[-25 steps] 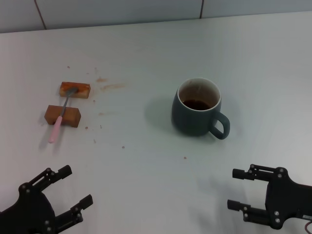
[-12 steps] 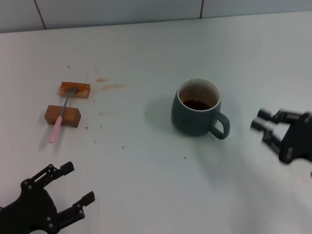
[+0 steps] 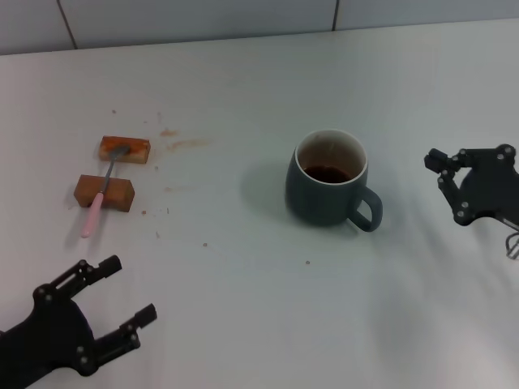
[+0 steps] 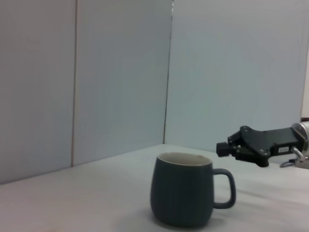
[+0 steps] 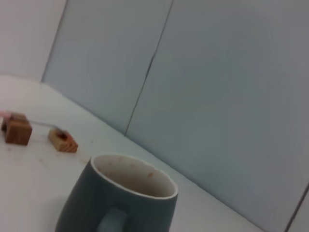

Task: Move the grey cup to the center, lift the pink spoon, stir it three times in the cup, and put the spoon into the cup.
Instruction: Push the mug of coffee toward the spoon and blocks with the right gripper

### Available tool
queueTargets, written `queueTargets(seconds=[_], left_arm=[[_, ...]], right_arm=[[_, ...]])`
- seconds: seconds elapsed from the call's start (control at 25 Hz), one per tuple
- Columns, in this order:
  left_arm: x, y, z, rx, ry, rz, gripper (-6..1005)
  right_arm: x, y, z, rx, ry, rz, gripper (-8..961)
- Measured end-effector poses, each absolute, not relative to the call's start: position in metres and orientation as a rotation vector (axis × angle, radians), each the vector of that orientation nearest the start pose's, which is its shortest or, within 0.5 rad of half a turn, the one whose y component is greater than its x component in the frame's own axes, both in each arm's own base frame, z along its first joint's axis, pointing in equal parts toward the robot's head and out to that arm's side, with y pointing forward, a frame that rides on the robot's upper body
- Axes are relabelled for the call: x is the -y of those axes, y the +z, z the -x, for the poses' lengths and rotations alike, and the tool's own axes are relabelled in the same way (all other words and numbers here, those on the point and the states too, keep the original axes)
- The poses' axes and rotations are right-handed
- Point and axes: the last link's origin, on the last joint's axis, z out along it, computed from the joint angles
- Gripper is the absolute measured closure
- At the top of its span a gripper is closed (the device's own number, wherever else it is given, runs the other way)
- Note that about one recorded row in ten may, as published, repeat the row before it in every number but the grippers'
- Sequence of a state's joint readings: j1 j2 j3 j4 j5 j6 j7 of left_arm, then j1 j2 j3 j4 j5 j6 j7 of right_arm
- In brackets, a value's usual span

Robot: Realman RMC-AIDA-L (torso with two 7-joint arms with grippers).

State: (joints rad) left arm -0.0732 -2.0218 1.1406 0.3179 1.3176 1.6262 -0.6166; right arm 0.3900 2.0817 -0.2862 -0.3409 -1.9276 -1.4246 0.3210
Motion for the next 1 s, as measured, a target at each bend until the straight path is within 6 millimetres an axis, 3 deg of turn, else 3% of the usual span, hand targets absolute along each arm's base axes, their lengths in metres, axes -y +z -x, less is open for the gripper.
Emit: queueTargets(seconds=[0.44, 1.0], left_arm=[[-0.180, -0.021, 0.345, 0.429, -0.887, 2.378, 194], [-0.175, -0.024, 0.345, 0.433, -0.889, 2.389, 196]], right_arm=[[-0.304, -0.045, -0.328, 0.252, 0.292, 2.234, 916], [-0.320, -0.068, -0.312, 0.190, 0.284, 2.210, 915]])
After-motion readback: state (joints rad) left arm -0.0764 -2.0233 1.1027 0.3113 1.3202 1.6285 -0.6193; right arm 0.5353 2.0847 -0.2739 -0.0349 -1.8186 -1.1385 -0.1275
